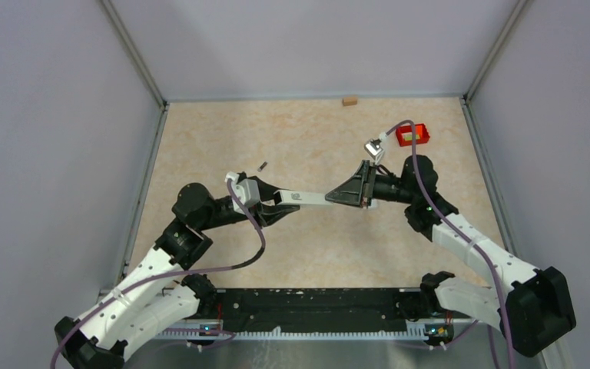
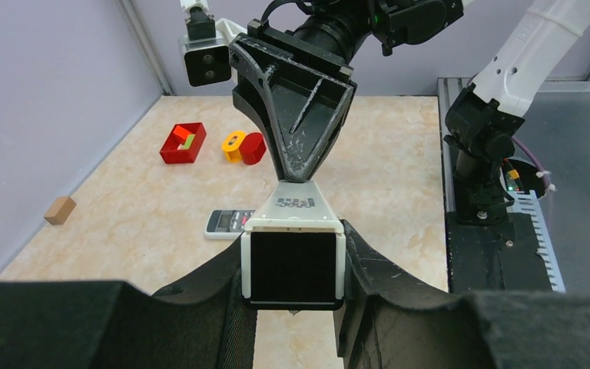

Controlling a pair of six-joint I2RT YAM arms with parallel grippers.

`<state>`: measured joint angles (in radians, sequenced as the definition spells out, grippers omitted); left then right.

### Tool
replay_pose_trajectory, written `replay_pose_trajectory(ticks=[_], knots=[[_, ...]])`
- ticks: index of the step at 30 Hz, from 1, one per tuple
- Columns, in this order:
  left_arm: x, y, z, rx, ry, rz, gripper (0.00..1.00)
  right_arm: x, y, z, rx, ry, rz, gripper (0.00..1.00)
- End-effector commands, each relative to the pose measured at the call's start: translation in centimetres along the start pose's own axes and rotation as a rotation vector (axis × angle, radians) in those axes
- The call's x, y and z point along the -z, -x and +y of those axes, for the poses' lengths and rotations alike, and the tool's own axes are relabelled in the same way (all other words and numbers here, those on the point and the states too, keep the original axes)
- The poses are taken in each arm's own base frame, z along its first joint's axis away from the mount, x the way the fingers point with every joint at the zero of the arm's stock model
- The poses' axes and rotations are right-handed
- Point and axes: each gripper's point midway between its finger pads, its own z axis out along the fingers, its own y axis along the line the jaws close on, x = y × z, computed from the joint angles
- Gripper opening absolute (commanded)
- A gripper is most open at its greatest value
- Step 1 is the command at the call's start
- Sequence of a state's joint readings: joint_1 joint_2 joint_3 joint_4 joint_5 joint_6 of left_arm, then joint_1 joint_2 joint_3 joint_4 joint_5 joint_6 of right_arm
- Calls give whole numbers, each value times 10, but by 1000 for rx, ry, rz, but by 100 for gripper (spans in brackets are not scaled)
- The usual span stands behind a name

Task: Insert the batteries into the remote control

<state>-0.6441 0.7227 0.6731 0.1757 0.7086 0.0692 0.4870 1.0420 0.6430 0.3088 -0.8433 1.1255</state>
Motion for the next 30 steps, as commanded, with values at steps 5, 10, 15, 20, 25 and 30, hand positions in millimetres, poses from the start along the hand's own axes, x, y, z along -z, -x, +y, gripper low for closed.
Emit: replay_pose_trajectory(ticks=[5,10,15,20,25,30], knots=[[0,17,8,-61,27,-25,0,-1,10,19,63,19,-15,9],[1,13,11,-65,44,-3,0,0,10,22,55,24,-23,4],[0,9,11,-60,39,9,0,1,10,26,50,45,-34,4],[0,7,12,-58,44,16,0,3,8,34,50,101,-42,4],[2,5,13,-59,53,23,0,5,8,33,49,100,-59,4],[3,4,12,-58,58,30,0,6,9,27,31,84,-86,4]])
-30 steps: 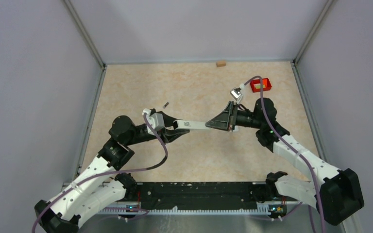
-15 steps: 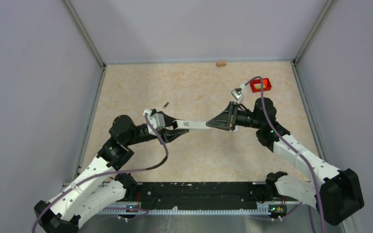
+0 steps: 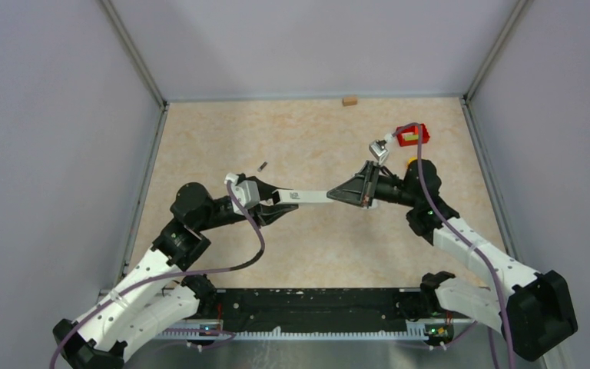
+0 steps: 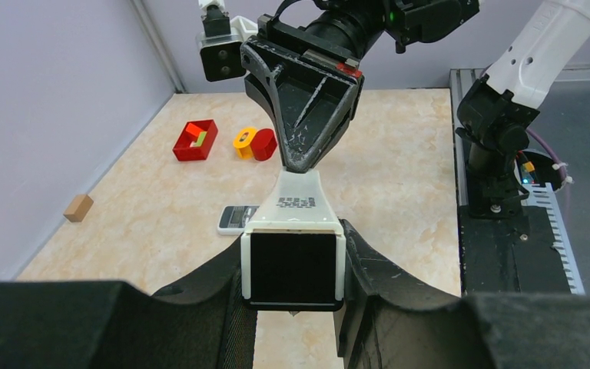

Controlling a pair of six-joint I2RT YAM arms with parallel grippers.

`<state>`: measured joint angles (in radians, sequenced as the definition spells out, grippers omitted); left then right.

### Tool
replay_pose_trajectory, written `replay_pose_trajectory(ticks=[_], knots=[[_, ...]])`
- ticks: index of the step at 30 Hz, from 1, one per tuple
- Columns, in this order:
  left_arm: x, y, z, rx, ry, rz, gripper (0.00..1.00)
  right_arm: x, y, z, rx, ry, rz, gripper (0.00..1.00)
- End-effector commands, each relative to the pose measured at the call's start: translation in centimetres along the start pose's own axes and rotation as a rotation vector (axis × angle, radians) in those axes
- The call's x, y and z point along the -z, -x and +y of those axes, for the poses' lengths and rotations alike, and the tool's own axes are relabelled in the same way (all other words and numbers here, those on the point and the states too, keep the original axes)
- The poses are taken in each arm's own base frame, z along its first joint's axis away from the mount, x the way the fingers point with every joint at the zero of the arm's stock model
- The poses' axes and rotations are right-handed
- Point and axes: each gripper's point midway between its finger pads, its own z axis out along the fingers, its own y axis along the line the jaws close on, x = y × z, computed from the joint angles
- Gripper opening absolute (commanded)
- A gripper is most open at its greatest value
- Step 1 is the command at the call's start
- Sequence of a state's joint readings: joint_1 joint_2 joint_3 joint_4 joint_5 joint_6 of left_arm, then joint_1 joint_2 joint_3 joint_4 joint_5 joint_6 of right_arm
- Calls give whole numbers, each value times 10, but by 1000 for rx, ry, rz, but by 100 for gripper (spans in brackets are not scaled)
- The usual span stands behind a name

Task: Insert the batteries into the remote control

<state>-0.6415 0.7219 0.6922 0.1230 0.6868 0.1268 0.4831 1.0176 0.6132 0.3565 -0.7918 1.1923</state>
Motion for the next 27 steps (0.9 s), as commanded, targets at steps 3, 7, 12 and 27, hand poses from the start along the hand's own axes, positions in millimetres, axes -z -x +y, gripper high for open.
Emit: replay_pose_trajectory(ticks=[3,7,12,27], knots=[[4,6,5,-24,34,6,0,4,3,23,60,78,-39,2],[9,16,-2,-32,22,-28,0,6,4,23,48,99,-63,0],[13,28,-8,-35,13,-75,0,11,5,38,74,168,-85,0],[23,-7,8,28,163,-24,0,29,17,53,85,232,-233,0]])
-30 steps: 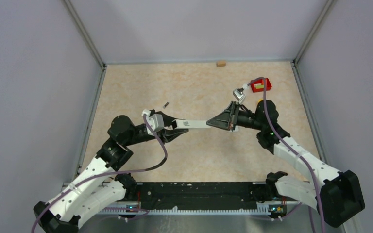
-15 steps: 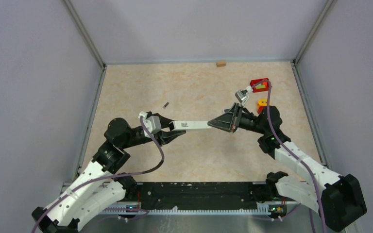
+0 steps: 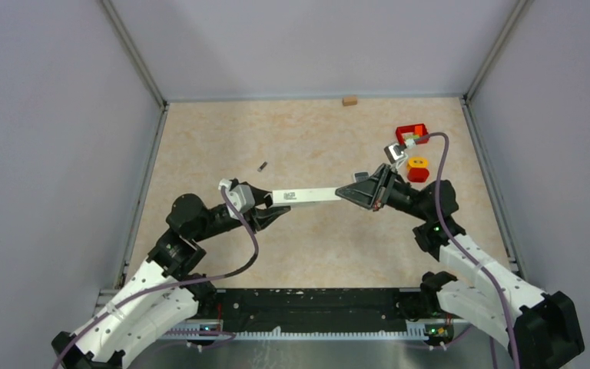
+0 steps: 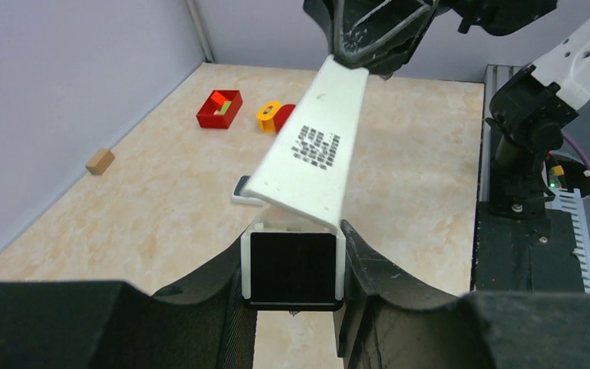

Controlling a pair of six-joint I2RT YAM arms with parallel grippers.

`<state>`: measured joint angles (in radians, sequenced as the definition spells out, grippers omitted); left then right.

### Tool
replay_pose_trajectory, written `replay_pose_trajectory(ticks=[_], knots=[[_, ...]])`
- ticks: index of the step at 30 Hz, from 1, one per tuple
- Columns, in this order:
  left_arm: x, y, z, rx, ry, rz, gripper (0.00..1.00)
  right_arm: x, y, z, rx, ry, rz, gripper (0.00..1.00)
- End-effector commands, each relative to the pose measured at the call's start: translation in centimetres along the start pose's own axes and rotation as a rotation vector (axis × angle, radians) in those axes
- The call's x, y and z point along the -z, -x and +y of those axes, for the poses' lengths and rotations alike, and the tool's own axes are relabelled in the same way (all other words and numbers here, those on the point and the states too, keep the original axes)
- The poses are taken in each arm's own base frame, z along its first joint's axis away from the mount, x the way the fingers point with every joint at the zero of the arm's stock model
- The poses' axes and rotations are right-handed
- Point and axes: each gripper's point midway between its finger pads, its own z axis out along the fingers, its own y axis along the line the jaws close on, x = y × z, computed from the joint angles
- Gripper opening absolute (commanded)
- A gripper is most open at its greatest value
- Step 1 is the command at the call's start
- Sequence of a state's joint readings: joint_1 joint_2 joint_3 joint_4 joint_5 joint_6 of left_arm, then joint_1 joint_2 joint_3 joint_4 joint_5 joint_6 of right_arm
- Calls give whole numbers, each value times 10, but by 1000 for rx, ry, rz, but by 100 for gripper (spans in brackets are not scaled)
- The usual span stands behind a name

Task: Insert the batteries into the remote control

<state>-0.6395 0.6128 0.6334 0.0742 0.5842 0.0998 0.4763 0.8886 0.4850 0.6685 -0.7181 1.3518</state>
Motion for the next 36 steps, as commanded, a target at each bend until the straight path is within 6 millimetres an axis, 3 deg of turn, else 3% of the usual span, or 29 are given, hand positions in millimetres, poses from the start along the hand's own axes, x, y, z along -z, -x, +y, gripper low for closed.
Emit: replay_pose_trajectory(ticks=[1,7,9,14,18,28,31,34,35,36], knots=[[6,-1,6,9,65,-32,0,6,15,12,38,39,-112,0],[13,-20,3,40,85,8,0,4,33,14,55,28,-203,0],[13,-24,2,45,80,15,0,2,38,6,63,-9,-222,0],[11,-25,-3,44,46,18,0,10,53,-70,63,-348,-305,0],[7,-22,-14,26,-37,28,0,22,51,-125,77,-537,-306,0],[2,-23,-38,-34,-245,73,0,32,2,-232,43,-796,-84,0],[0,-22,-38,-38,-261,72,0,36,-13,-252,27,-845,4,0],[-1,-23,-38,-38,-264,76,0,42,-22,-260,20,-869,44,0],[-2,-23,-37,-38,-265,76,0,42,-22,-259,27,-870,51,6],[-2,-23,-37,-38,-266,76,0,43,-22,-257,35,-872,55,20]])
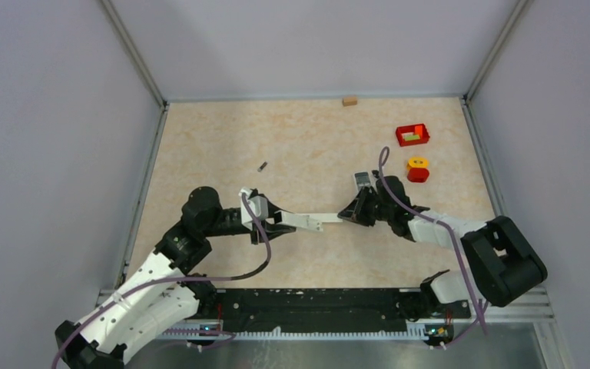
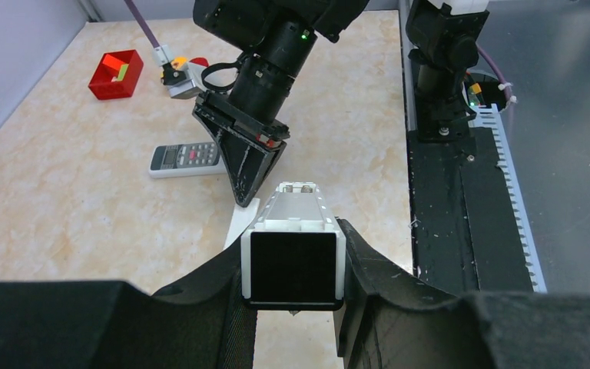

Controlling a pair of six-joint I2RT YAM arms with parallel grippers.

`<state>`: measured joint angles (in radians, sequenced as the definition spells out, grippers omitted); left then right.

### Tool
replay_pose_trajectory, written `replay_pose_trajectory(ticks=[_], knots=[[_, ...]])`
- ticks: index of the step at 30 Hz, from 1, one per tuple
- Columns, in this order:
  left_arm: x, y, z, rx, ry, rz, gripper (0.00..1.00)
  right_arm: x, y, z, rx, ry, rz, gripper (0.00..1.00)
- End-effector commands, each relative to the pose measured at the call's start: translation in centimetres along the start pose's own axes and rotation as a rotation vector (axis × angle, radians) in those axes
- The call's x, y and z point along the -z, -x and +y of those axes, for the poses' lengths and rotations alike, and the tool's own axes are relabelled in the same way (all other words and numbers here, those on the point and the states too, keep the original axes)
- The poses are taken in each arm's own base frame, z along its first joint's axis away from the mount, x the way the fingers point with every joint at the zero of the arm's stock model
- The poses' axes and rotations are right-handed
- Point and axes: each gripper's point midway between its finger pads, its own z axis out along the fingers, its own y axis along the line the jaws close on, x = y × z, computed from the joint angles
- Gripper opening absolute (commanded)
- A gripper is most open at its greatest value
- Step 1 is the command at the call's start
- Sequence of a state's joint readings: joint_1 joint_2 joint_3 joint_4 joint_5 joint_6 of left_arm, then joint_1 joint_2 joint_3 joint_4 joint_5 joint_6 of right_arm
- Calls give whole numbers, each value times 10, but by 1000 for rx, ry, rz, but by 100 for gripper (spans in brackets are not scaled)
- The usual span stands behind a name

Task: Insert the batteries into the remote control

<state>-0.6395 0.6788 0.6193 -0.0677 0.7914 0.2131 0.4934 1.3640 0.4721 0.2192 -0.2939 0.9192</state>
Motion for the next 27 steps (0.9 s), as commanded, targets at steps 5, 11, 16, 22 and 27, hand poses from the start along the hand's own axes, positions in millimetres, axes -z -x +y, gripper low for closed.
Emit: replay_pose_trajectory(ticks=[5,11,16,22,27], knots=[[-2,26,0,-80,-29,-59,0,28,18,33,181,18,-20,68],[-5,26,-5,-54,-75,-64,0,80,27,112,459,339,-87,77],[-10,29,-12,-6,-144,-62,2,131,1,175,683,719,-92,81],[-15,42,-15,36,-187,-102,3,145,-53,206,889,921,73,82],[-15,50,-17,84,-198,-121,3,145,-84,209,1003,978,115,82]])
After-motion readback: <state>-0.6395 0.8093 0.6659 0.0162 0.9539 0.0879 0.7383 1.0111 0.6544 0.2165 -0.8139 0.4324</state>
